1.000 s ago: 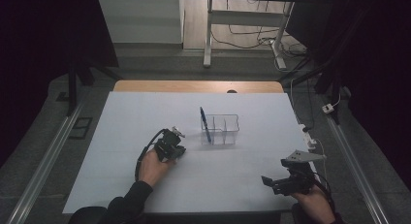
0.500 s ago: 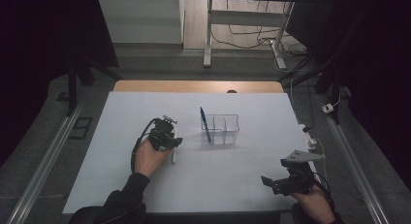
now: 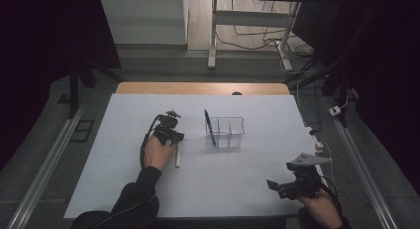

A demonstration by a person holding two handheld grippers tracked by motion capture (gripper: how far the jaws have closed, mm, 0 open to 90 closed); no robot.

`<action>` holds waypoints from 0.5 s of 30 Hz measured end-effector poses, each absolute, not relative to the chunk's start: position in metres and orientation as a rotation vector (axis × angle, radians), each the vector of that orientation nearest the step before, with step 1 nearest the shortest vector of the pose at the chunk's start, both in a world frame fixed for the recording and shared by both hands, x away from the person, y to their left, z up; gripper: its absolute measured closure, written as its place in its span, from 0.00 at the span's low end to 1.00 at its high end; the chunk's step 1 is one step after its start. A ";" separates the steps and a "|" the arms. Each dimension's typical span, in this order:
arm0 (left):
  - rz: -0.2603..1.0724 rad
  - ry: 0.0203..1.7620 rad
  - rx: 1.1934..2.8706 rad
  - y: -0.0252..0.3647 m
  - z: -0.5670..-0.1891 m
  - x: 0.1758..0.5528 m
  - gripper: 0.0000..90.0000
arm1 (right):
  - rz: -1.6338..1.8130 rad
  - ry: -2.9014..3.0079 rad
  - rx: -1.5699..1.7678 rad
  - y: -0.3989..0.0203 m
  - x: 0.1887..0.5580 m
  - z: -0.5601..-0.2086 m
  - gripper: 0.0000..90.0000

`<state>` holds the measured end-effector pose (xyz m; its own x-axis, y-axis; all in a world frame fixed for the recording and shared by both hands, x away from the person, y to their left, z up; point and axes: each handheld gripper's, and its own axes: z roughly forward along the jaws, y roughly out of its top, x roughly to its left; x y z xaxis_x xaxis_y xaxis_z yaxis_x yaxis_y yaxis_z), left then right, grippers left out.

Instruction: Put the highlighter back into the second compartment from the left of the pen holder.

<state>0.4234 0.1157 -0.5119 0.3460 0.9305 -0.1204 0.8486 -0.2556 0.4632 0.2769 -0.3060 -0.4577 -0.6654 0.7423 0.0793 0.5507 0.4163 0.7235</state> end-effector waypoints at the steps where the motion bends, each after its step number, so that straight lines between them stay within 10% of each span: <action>1: 0.242 1.563 2.167 0.115 -0.513 0.425 0.68 | 1.094 2.421 1.131 -0.306 0.277 -0.458 0.00; 15: 0.254 1.577 2.220 0.101 -0.514 0.423 0.83 | 1.096 2.422 1.132 -0.306 0.277 -0.458 0.00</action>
<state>0.4232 0.1015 -0.5138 0.3455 0.9347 -0.0834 0.8614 -0.2807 0.4233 0.2769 -0.3060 -0.4578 -0.6664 0.7410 0.0830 0.5515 0.4150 0.7236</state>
